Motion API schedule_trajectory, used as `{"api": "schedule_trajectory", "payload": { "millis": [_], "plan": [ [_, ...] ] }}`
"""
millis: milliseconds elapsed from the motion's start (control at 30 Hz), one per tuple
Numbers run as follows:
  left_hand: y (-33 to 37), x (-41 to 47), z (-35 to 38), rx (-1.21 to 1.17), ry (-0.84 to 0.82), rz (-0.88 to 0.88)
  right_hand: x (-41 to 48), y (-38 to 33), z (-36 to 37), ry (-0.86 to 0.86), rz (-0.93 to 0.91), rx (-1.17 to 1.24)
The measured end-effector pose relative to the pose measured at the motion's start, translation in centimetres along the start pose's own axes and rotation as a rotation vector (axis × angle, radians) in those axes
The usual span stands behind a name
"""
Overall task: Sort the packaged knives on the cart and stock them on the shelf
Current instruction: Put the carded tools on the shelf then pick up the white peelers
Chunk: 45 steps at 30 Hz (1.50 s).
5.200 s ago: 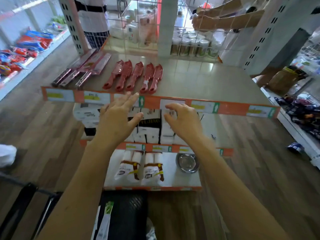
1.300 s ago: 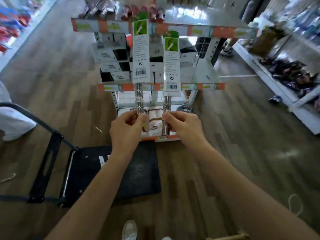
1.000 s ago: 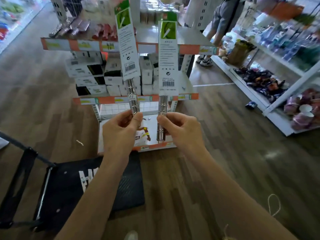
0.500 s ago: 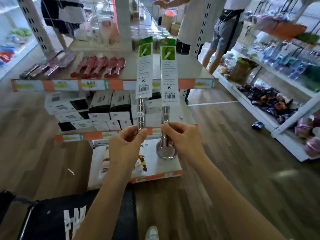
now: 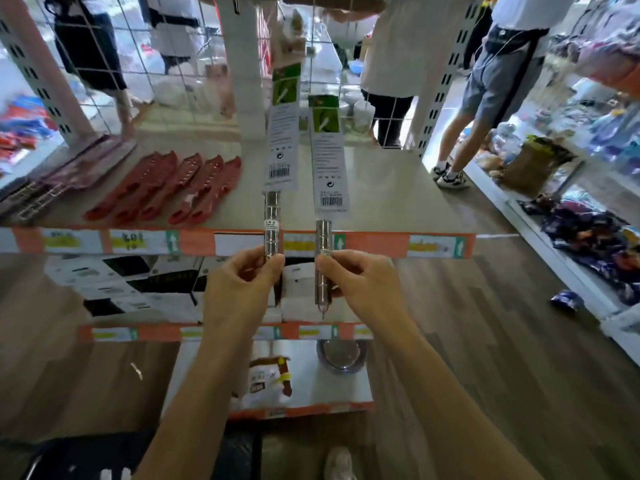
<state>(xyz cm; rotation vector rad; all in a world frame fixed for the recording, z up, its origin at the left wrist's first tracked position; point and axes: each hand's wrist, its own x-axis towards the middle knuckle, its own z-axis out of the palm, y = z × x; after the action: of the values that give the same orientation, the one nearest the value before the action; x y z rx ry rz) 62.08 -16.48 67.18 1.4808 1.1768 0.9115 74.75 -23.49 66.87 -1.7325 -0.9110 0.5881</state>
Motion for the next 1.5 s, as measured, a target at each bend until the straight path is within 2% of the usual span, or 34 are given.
{"api": "schedule_trajectory", "payload": {
  "millis": [367, 500, 733, 967, 1300, 1500],
  "plan": [
    [0.3, 7.1, 2.4, 0.049, 0.087, -0.136, 9.5, 0.3, -0.5, -0.186, 0.145, 0.084],
    [0.2, 8.9, 2.0, 0.070, 0.058, -0.172, 11.3, 0.2, 0.9, -0.189, 0.126, -0.003],
    [0.2, 10.5, 1.5, 0.116, 0.038, -0.197, 12.6, 0.1, 2.8, -0.142, 0.085, -0.016],
    [0.6, 11.2, 1.1, 0.215, 0.053, -0.138, 13.3, -0.5, 4.3, -0.131, 0.078, -0.040],
    [-0.2, 12.2, 0.4, 0.465, 0.124, -0.044, 13.8, -0.4, 5.1, -0.155, 0.174, -0.039],
    [-0.2, 12.3, 0.5, 0.587, 0.091, 0.028, 14.4, -0.6, 5.2, -0.163, 0.297, -0.016]
  ]
}}
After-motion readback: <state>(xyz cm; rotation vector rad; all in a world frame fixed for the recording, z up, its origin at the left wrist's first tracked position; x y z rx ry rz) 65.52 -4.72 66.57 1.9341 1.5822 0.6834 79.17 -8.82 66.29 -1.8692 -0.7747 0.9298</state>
